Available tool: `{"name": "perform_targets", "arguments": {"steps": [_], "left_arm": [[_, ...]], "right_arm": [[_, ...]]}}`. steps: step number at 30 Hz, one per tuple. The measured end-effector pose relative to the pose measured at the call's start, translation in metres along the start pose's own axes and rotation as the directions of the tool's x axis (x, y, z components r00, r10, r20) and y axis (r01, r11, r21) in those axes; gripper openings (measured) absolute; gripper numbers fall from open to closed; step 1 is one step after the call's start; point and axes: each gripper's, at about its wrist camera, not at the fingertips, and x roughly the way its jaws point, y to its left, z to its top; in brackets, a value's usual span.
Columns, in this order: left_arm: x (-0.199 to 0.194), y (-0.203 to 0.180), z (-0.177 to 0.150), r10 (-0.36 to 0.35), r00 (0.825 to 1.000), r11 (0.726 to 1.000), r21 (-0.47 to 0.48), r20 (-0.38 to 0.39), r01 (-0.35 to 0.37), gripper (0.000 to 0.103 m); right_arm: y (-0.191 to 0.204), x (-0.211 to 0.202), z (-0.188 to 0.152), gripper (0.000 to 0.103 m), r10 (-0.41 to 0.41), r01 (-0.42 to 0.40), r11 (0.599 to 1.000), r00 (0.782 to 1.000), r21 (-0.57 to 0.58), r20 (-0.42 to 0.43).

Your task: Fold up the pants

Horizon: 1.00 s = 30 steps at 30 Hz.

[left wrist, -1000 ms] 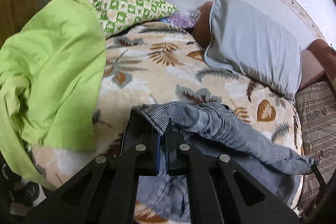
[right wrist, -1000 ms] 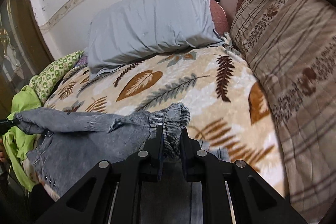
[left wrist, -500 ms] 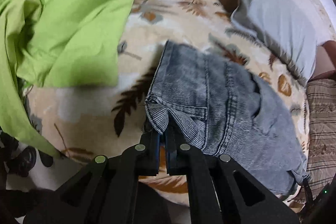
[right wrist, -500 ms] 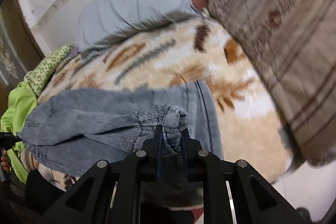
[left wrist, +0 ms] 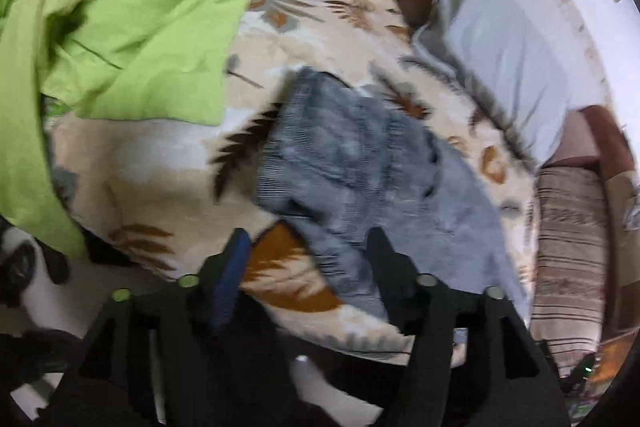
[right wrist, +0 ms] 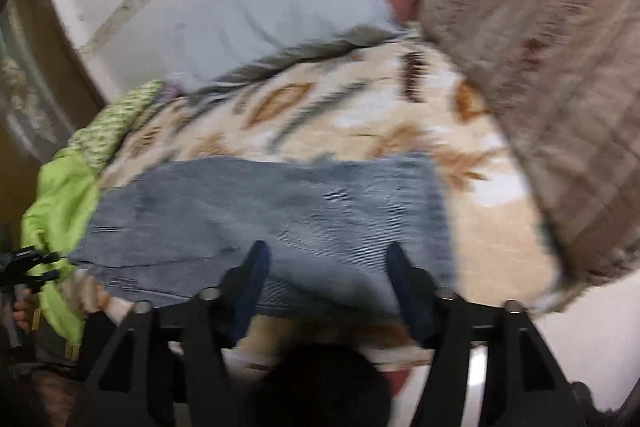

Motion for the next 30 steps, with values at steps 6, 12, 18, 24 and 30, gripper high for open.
{"name": "perform_targets", "arguments": {"steps": [6, 12, 18, 24, 30], "left_arm": [[0.035, -0.021, 0.001, -0.075, 0.993, 0.997, -0.04, -0.091, 0.072, 0.063], [0.059, -0.026, -0.001, -0.107, 0.985, 0.992, -0.076, -0.132, 0.098, 0.063], [0.086, -0.029, 0.006, -0.113, 0.98, 0.988, -0.127, -0.165, 0.093, 0.063], [0.087, -0.038, 0.016, -0.099, 0.984, 0.992, -0.095, -0.15, 0.085, 0.019], [0.061, -0.032, 0.015, -0.131, 0.983, 0.989, -0.09, -0.129, 0.12, 0.01]], "right_arm": [[0.05, 0.084, 0.001, 0.067, 0.314, -0.285, 0.943, 0.932, 0.171, -0.181], [0.062, 0.145, -0.007, 0.067, 0.346, -0.262, 0.91, 0.907, 0.321, -0.241], [0.061, 0.159, -0.007, 0.067, 0.342, -0.259, 0.888, 0.925, 0.38, -0.169], [0.065, 0.169, -0.001, 0.006, 0.313, -0.235, 0.893, 0.937, 0.383, -0.155], [0.072, 0.137, -0.002, 0.006, 0.4, -0.337, 0.869, 0.909, 0.361, -0.115]]}}
